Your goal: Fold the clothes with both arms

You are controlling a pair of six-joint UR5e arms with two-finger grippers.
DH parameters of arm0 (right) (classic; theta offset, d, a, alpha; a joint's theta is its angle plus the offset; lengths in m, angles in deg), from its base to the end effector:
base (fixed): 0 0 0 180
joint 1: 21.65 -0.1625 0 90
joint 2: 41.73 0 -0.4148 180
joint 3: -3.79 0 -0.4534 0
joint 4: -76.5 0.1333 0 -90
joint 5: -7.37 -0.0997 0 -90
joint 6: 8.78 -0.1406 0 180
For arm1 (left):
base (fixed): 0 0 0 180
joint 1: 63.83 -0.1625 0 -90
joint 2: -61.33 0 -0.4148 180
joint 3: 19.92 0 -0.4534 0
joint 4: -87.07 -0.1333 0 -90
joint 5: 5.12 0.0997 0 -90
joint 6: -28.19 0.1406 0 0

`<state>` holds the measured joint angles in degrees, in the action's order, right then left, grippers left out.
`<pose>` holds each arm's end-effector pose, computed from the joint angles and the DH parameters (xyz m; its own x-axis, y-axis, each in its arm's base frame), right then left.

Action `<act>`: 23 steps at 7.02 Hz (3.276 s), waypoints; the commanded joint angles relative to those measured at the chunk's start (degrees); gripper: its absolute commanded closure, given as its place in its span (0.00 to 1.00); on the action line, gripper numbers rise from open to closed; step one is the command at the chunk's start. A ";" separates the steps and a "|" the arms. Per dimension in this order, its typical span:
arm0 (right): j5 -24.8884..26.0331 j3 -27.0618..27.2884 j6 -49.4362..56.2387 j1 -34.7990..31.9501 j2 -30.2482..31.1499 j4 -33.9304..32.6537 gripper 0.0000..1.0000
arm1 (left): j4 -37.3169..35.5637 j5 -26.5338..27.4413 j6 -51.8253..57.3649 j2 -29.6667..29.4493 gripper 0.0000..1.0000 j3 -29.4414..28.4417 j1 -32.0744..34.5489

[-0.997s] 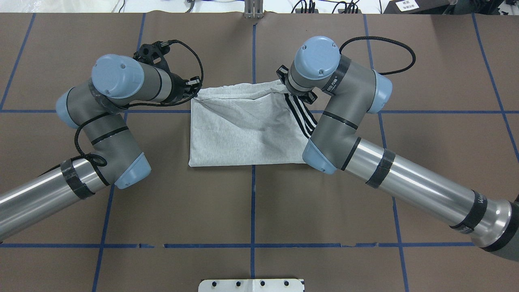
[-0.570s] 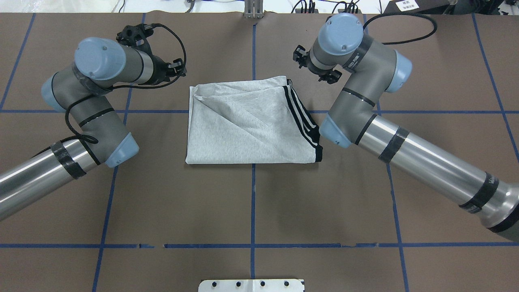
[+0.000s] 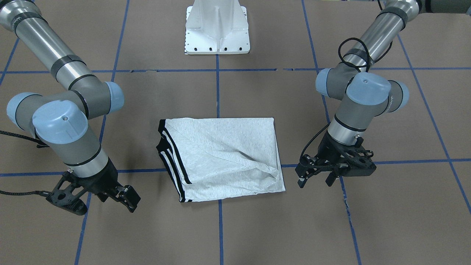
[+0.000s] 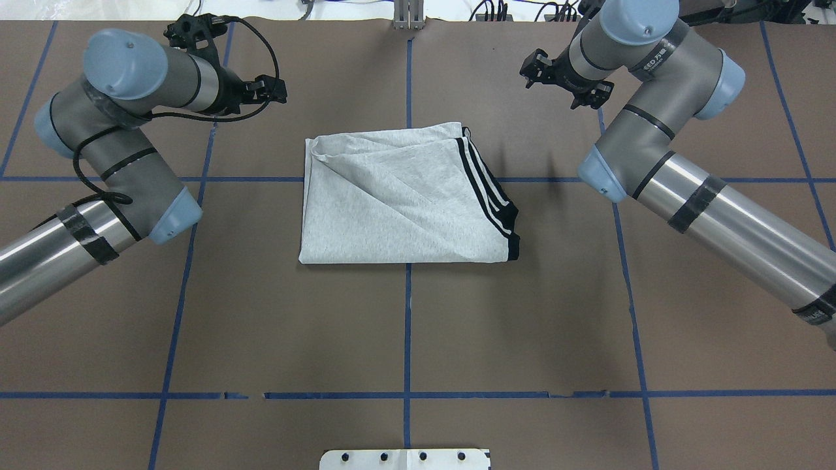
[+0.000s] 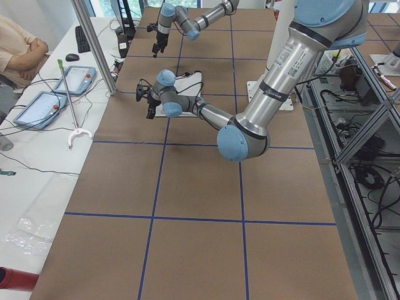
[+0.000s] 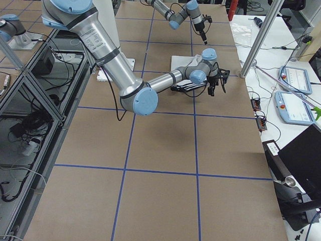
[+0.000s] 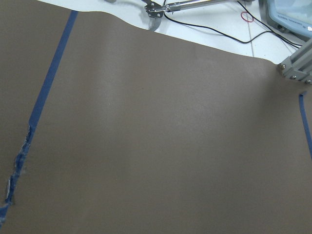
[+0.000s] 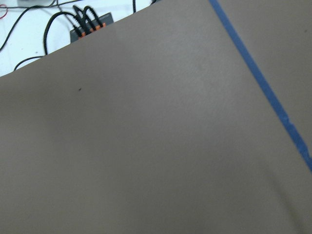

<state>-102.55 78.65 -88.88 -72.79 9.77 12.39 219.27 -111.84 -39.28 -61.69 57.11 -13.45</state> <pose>-0.4603 -0.7074 0.3181 0.5015 0.3648 0.7845 -0.4912 0.8665 -0.0888 0.4498 -0.6890 0.3293 0.4947 -0.0221 -0.8688 0.4177 0.8827 0.2154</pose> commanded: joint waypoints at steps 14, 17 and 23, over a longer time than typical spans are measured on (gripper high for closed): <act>14.56 -27.54 -2.10 11.79 -21.00 6.53 1.00 | -1.07 -9.65 9.82 3.31 0.01 2.69 7.45; 9.13 -27.92 2.56 4.23 -21.44 6.54 1.00 | -1.07 -9.65 9.91 3.40 0.01 2.69 7.54; -18.33 -12.29 30.82 -18.32 3.65 4.88 1.00 | -6.59 -13.06 34.87 5.67 0.01 2.34 15.86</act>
<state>-112.58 64.04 -65.82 -84.12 7.52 18.16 215.23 -122.99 -13.89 -57.14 59.48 -1.18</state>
